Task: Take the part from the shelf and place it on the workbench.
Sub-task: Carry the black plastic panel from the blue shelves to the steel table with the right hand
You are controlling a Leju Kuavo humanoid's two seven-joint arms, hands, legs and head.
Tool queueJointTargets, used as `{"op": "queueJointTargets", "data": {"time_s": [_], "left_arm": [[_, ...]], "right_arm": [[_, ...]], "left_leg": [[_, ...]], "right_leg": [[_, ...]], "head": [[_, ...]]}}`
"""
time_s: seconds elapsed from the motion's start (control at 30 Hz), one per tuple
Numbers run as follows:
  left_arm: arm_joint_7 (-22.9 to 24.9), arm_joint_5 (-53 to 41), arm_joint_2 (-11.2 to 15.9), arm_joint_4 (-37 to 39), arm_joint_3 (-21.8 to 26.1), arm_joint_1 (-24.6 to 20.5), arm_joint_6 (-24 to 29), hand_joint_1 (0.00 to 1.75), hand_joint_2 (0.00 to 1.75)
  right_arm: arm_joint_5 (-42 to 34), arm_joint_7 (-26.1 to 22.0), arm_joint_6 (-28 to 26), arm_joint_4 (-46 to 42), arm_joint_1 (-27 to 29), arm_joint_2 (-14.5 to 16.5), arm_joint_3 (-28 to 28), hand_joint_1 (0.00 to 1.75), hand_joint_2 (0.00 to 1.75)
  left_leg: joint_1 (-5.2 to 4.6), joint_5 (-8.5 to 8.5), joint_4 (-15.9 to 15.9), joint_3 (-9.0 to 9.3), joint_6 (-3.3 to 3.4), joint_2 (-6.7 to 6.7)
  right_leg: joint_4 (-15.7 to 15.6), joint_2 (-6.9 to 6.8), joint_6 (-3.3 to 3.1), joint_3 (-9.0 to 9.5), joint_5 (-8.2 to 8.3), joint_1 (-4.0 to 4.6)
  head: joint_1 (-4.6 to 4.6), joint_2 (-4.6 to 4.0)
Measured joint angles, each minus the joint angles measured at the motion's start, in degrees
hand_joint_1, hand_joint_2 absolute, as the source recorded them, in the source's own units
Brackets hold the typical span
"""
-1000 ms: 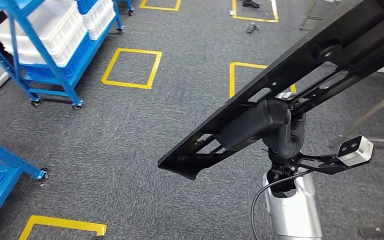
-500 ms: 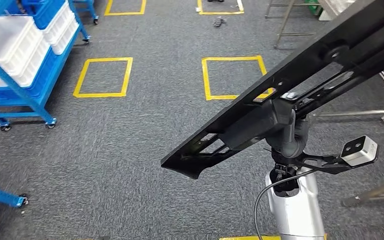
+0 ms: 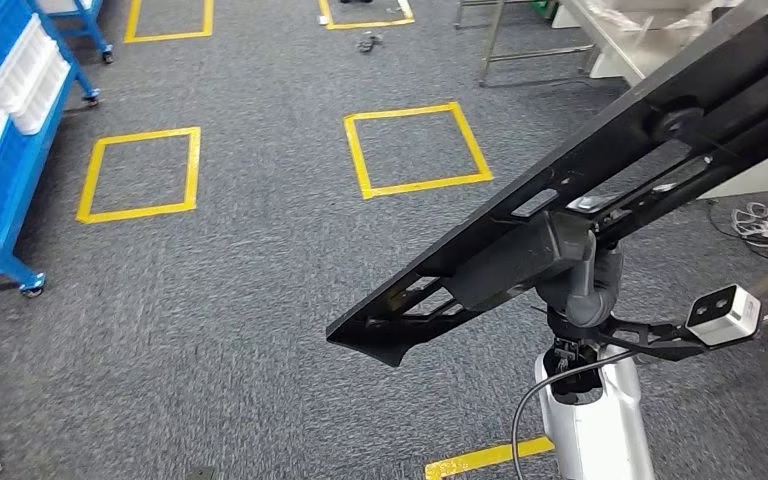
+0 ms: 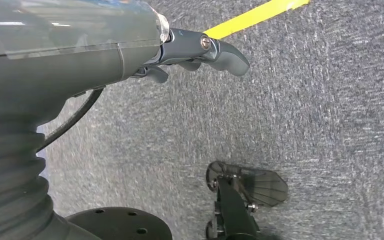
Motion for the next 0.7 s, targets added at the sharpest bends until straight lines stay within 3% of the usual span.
{"op": "queueJointTargets", "data": {"time_s": [0.03, 0.07, 0.1, 0.17, 0.23, 0.27, 0.33, 0.4, 0.47, 0.53, 0.57, 0.6, 0.63, 0.7], "left_arm": [[0.0, 0.0, 0.0, 0.0, 0.0, 0.0, 0.0, 0.0, 1.75], [0.0, 0.0, 0.0, 0.0, 0.0, 0.0, 0.0, 0.0, 1.75], [0.0, -0.1, 0.0, 0.0, 0.0, 0.0, 0.0, 0.0, 1.75], [0.0, -0.3, 0.0, 0.0, -0.1, -0.2, 0.0, 0.0, 1.75], [0.1, -0.5, 0.0, 0.0, -0.2, -0.3, 0.1, 0.0, 1.75], [0.1, -0.5, -0.1, 0.0, -0.2, -0.4, 0.2, 0.0, 1.75], [0.1, -0.6, -0.1, 0.0, -0.4, -0.6, 0.3, 0.0, 1.75], [0.2, -0.7, -0.1, 0.0, -0.7, -0.8, 0.4, 0.0, 1.75], [0.2, -0.9, -0.1, 0.0, -0.8, -0.8, 0.5, 0.0, 1.75], [0.2, -0.9, -0.1, 0.0, -0.8, -0.5, 0.6, 0.0, 1.75], [0.2, -0.9, -0.1, 0.0, -0.9, -0.4, 0.6, 0.0, 1.75], [0.2, -0.9, -0.1, 0.0, -0.9, -0.3, 0.6, 0.0, 1.75], [0.2, -0.9, -0.1, 0.0, -0.9, -0.3, 0.6, 0.0, 1.75], [0.2, -0.9, 0.0, 0.0, -0.9, -0.2, 0.7, 0.0, 1.75]], "right_arm": [[0.0, 0.0, 0.0, 0.0, 0.1, 0.0, 0.0, 1.75, 1.75], [0.0, 0.0, 0.0, 0.0, 0.3, -0.1, 0.0, 1.75, 1.75], [0.0, 0.0, 0.0, 0.0, 0.3, -0.1, 0.0, 1.75, 1.75], [0.0, 0.1, 0.0, -0.2, 0.4, -0.2, 0.0, 1.75, 1.75], [0.0, 0.1, 0.0, -0.4, 0.3, -0.3, 0.0, 1.75, 1.75], [0.0, 0.1, 0.0, -0.5, 0.3, -0.3, 0.0, 1.75, 1.75], [0.0, 0.2, 0.1, -0.5, 0.4, -0.4, 0.0, 1.75, 1.75], [0.0, 0.2, 0.2, -0.6, 0.3, -0.5, -0.1, 1.75, 1.75], [0.0, 0.2, 0.4, -0.6, 0.3, -0.5, -0.2, 1.75, 1.75], [-0.1, 0.1, 0.6, -0.5, 0.6, -0.5, -0.2, 1.75, 1.75], [-0.3, 0.1, 0.8, -0.5, 0.7, -0.5, -0.2, 1.75, 1.75], [-0.4, 0.0, 1.0, -0.5, 0.8, -0.5, -0.3, 1.75, 1.75], [-0.6, -0.1, 1.2, -0.5, 0.9, -0.5, -0.3, 1.75, 1.75], [-0.8, -0.2, 1.3, -0.5, 0.9, -0.5, -0.3, 1.75, 1.75]], "left_leg": [[-0.06, -0.07, 0.0, 0.0, 0.05, 0.77], [-0.1, -0.15, 0.0, 0.03, 0.06, 1.51], [-0.12, -0.25, 0.0, 0.1, 0.02, 2.19], [-0.2, -0.54, 0.1, 0.44, -0.2, 3.35], [-0.43, -0.88, 0.1, 0.73, -0.66, 4.27], [-0.53, -1.0, 0.1, 0.84, -0.93, 4.72], [-0.55, -1.28, 0.0, 1.08, -1.51, 5.48], [-0.42, -2.63, 1.6, 0.68, -1.99, 4.17], [-0.31, -5.92, 7.8, -2.05, -2.17, 1.59], [-0.28, -8.48, 15.1, -5.81, -2.17, 0.53], [-0.28, -8.24, 16.5, -6.74, -2.14, 0.41], [-0.27, -6.89, 15.6, -6.67, -2.08, 0.32], [-0.22, -4.63, 12.6, -5.56, -2.01, 0.02], [0.05, -1.0, 5.0, -2.56, -1.89, -2.15]], "right_leg": [[2.6, -0.39, 0.13, -1.33, -0.73, -0.12], [3.3, -0.6, 0.21, -1.7, -0.43, -0.22], [1.6, -0.84, 0.23, -0.83, 0.89, -0.28], [-6.4, -2.49, -0.06, 3.51, 4.4, -0.04], [-12.2, -4.05, -0.66, 6.58, 6.04, 0.55], [-13.0, -4.26, -0.92, 6.9, 5.95, 0.83], [-13.3, -3.02, -1.49, 6.91, 6.16, 0.74], [-13.9, -1.98, -2.19, 7.31, 6.47, 0.33], [-14.2, -0.95, -2.65, 7.58, 6.6, 0.17], [-14.1, 0.39, -2.77, 7.58, 6.58, 0.22], [-14.0, 1.14, -2.76, 7.58, 6.55, 0.24], [-13.9, 1.92, -2.7, 7.6, 6.49, 0.22], [-13.7, 2.73, -2.59, 7.61, 6.37, 0.18], [-12.9, 4.15, -2.14, 7.37, 6.02, 0.12]], "head": [[0.01, 0.0], [0.01, 0.01], [0.02, 0.0], [0.02, 0.01], [-0.02, 0.02], [-0.03, 0.02], [-0.04, 0.02], [-0.09, 0.02], [-0.21, 0.01], [-0.3, 0.0], [-0.31, 0.01], [-0.31, 0.01], [-0.32, 0.01], [-0.31, 0.02]]}}
